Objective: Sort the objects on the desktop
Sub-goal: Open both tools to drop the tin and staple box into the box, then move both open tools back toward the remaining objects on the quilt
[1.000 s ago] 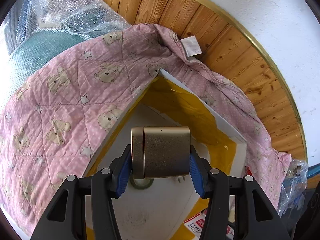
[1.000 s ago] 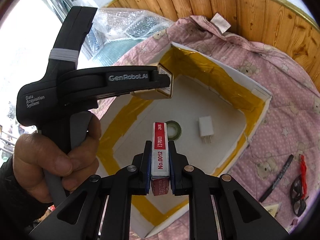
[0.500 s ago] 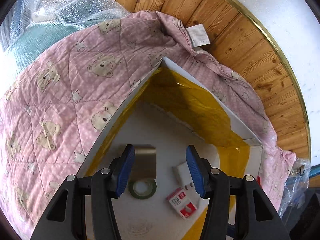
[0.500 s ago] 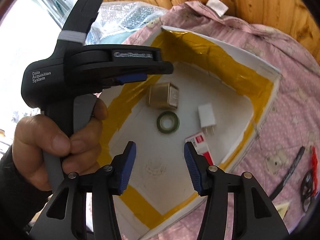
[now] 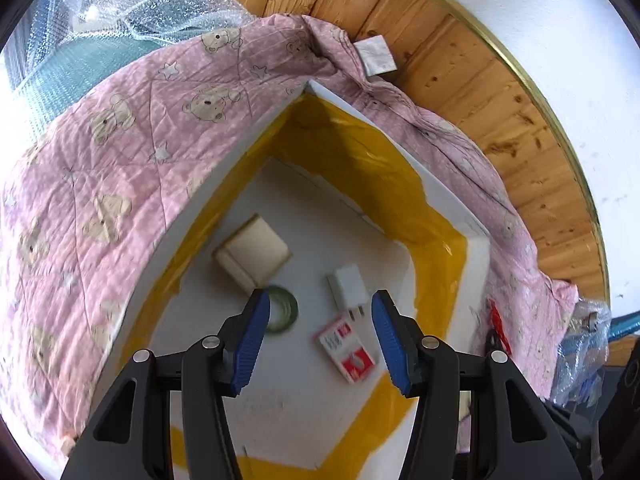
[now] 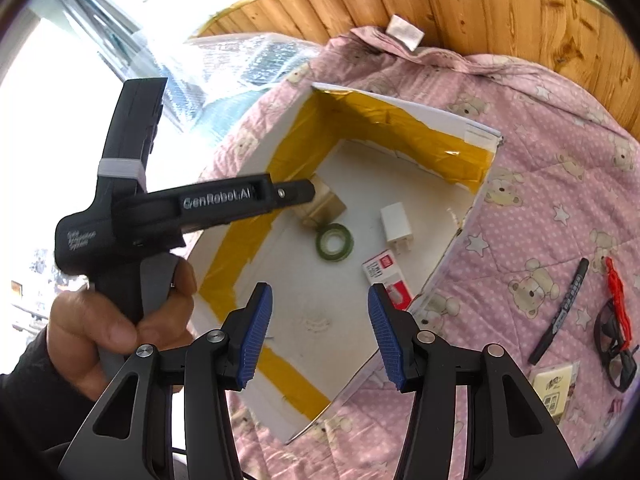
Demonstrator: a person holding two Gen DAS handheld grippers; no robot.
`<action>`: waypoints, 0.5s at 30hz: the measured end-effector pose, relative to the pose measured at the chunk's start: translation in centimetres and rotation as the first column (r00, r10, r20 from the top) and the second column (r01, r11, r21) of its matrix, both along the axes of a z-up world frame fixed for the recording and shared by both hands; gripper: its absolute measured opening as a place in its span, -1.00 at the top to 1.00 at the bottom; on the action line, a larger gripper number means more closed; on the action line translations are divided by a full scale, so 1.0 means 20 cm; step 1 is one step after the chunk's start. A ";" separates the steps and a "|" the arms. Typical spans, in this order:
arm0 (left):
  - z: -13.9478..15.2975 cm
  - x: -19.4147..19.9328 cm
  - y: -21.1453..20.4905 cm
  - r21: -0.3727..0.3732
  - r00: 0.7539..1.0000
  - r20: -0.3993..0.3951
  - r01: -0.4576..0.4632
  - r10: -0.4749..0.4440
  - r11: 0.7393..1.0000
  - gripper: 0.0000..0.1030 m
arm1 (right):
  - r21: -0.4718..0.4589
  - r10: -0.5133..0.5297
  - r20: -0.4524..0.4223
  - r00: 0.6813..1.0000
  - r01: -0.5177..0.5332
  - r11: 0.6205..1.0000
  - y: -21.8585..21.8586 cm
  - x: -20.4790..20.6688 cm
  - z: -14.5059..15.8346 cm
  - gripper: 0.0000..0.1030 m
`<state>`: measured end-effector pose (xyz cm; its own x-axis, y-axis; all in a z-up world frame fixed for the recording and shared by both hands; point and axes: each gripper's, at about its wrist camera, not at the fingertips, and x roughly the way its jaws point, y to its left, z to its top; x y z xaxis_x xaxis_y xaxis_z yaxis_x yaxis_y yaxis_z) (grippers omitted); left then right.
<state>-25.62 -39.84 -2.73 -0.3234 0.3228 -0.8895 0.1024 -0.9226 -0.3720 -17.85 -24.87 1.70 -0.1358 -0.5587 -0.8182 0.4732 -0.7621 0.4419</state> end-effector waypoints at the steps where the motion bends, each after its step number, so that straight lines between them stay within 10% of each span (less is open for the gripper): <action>1: 0.01 0.02 0.01 -0.002 1.000 0.002 0.004 -0.004 1.000 -0.06 | 0.000 0.004 -0.003 1.000 -0.004 1.000 0.00 0.01 0.00 -0.04; 15: 0.14 0.29 0.09 0.005 0.998 -0.021 0.053 -0.053 0.999 -0.06 | 0.001 -0.006 -0.023 1.000 0.006 1.000 0.11 0.23 0.09 -0.05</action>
